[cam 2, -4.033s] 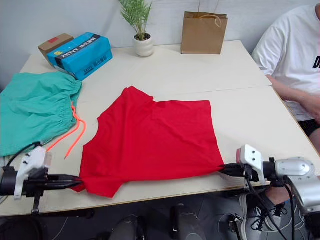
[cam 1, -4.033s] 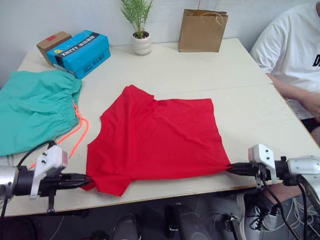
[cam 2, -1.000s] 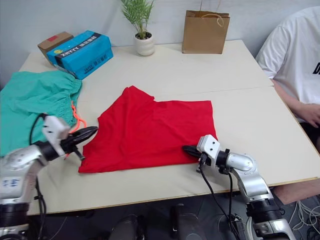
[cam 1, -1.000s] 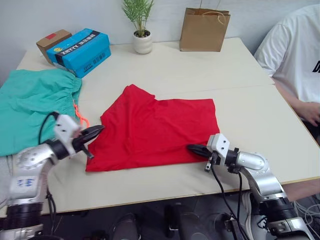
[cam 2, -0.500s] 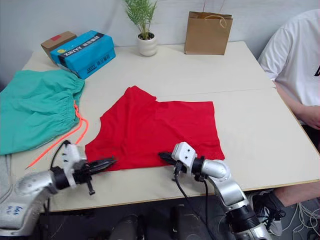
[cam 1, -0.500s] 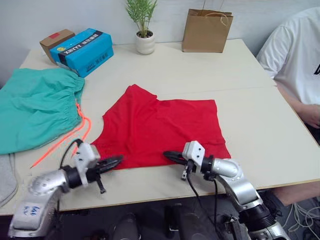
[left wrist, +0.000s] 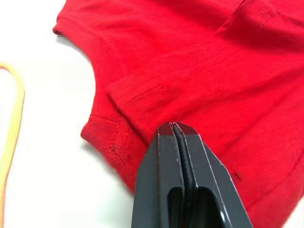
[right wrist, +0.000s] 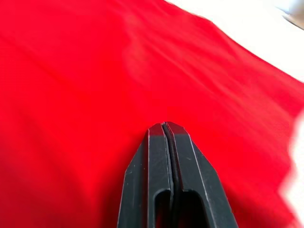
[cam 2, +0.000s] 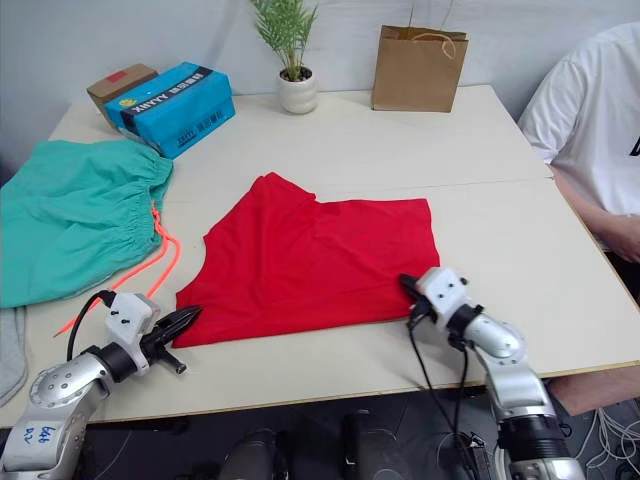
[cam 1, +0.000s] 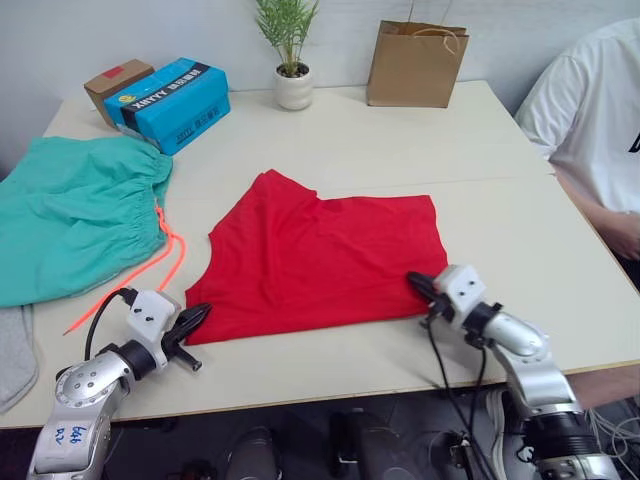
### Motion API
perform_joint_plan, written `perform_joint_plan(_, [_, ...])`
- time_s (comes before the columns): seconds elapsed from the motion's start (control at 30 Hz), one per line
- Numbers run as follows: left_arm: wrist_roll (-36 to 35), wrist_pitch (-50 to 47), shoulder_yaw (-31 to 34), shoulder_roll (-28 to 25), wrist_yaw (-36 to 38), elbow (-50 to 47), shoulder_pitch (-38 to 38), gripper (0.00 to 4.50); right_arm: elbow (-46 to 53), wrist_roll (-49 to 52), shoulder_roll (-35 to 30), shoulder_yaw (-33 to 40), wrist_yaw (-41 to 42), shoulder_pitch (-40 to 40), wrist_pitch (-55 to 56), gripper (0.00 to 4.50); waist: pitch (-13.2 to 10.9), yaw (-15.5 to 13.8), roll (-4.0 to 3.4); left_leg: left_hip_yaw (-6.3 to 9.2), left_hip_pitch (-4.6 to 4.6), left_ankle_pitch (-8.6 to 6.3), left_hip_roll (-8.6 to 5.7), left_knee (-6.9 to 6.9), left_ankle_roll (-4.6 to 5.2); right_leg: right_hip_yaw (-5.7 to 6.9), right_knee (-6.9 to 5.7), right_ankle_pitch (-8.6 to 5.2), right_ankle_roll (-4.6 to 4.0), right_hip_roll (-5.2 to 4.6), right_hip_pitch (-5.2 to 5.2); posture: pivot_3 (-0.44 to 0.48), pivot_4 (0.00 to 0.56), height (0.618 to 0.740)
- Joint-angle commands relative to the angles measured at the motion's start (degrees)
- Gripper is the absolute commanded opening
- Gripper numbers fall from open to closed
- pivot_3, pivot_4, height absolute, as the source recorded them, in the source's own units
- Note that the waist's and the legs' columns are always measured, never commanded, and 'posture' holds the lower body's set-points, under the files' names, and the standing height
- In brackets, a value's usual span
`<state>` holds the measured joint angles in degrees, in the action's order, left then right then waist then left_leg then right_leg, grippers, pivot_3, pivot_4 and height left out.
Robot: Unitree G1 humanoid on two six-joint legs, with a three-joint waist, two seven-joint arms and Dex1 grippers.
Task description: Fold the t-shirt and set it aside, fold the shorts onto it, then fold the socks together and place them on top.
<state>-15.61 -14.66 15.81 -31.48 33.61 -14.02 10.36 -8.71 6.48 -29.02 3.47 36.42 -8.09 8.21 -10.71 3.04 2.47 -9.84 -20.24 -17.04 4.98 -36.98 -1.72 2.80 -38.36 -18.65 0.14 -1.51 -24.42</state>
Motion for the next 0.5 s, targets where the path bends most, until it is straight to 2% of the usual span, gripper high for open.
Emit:
perform_joint_plan(0.03, [0.0, 0.4, 0.3, -0.1, 0.4, 1.3, 0.8, 0.03, -5.2, 2.3, -1.1, 4.4, -0.5, 0.9, 1.1, 0.00, 0.0, 0.1, -0.03, 0.00, 0.03, 0.00, 0.00, 0.00, 0.01, 0.00, 0.00, 0.00, 0.00, 0.00, 0.02, 0.000, 0.150, 0.740])
perform_joint_plan(0.17, [0.2, 2.0, 0.5, -0.4, 0.9, 1.9, 0.8, 0.03, -9.2, 3.6, -2.7, 7.4, -0.2, 1.3, 2.4, 0.00, 0.2, 0.1, 0.03, 0.00, 0.04, 0.01, 0.00, 0.01, 0.02, 0.00, 0.03, 0.00, 0.00, 0.00, 0.05, 0.000, 0.150, 0.740])
perform_joint_plan(0.27, [-4.3, 4.7, 3.3, 0.3, 3.6, 1.9, -0.2, 0.03, -3.4, 8.2, -1.5, 8.4, 0.7, 0.3, 0.5, 0.00, 0.2, 0.0, 0.05, 0.00, 0.02, 0.01, 0.00, 0.04, 0.03, 0.00, 0.15, 0.03, 0.05, 0.00, 0.07, 0.000, 0.150, 0.740])
perform_joint_plan(0.33, [-11.1, 4.5, 5.4, 0.5, 7.7, -0.5, -1.2, 0.03, 2.0, 10.1, -1.2, 6.2, 4.2, 0.2, 0.5, 0.00, 0.2, 0.2, -0.03, 0.00, -0.07, 0.02, 0.01, 0.04, 0.02, 0.00, 0.14, 0.04, 0.06, 0.00, -0.01, 0.000, 0.150, 0.740])
perform_joint_plan(0.4, [-14.2, 3.5, 5.1, -0.6, 10.8, -2.9, -1.5, 0.03, 5.5, 10.3, -1.0, 3.2, 7.3, 0.5, 1.0, 0.00, 0.2, 0.4, -0.06, -0.02, -0.11, 0.02, 0.06, 0.08, -0.01, 0.00, 0.09, 0.04, 0.06, 0.04, -0.10, 0.000, 0.150, 0.740])
perform_joint_plan(0.5, [-10.7, 3.9, 0.6, -2.6, 12.1, -4.8, -2.9, 0.03, 7.9, 7.8, 0.3, -1.9, 8.9, 0.3, 1.3, 0.00, 0.2, 0.2, -0.06, 0.00, -0.05, 0.06, 0.09, 0.21, -0.11, 0.02, 0.11, 0.04, 0.05, 0.09, -0.09, 0.000, 0.150, 0.740])
